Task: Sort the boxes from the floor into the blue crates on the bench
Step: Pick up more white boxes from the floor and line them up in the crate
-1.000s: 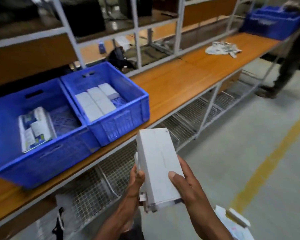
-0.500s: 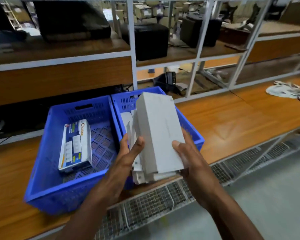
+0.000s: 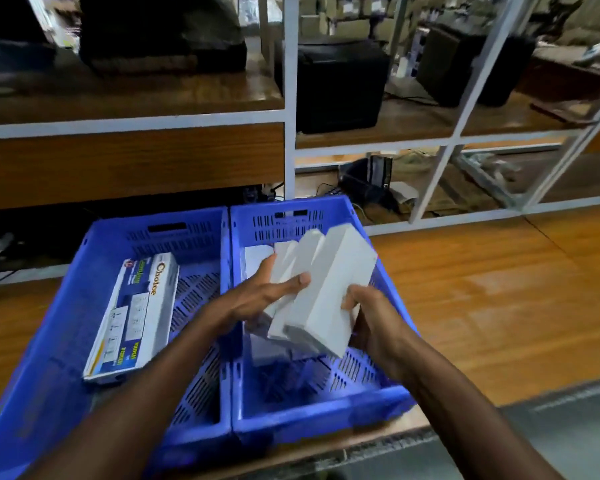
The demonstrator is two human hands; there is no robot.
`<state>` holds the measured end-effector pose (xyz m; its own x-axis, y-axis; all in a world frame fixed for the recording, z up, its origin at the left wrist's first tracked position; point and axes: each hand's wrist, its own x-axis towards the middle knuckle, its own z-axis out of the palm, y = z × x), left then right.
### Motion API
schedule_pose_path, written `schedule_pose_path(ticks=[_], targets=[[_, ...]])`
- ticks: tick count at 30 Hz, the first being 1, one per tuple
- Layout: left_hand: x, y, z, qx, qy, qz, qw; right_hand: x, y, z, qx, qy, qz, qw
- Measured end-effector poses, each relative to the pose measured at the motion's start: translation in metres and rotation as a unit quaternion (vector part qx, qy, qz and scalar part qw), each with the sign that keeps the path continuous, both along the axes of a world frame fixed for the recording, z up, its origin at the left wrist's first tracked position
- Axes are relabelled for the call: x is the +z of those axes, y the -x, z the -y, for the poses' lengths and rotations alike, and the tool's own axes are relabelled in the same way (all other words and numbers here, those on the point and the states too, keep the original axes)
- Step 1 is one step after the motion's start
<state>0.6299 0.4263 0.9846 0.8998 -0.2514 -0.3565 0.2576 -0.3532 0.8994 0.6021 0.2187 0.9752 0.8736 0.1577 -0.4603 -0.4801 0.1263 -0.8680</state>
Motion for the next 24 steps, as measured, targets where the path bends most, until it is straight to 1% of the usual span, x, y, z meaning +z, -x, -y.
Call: schedule_pose_path(ticks=[2, 6, 12, 15, 18, 22, 24], targets=[[-0.016, -0.009, 0.004, -0.01, -0.029, -0.035, 0.999, -0.014, -0.009, 0.008, 0.021, 0.004, -0.072, 0.997], [-0.043, -0.019, 0.019, -0.015, -0.043, -0.099, 0.994, -0.035, -0.02, 0.019, 0.03, -0.015, -0.157, 0.987], [-0.064, -0.023, 0.031, -0.046, -0.096, -0.163, 0.981, -0.055, -0.022, 0.034, 0.044, -0.03, -0.248, 0.967], [-0.072, -0.029, 0.027, -0.074, -0.13, -0.18, 0.972, -0.057, -0.02, 0.033, 0.064, -0.007, -0.277, 0.959], [-0.082, -0.036, 0.018, -0.098, -0.158, -0.179, 0.966, -0.058, -0.016, 0.032, 0.094, 0.022, -0.3, 0.949], [-0.095, -0.037, 0.015, -0.149, -0.258, -0.138, 0.944, -0.045, -0.007, 0.03, 0.102, 0.044, -0.317, 0.942], [-0.1, -0.035, 0.018, -0.148, -0.273, -0.116, 0.943, -0.038, -0.007, 0.03, 0.098, 0.044, -0.317, 0.942]])
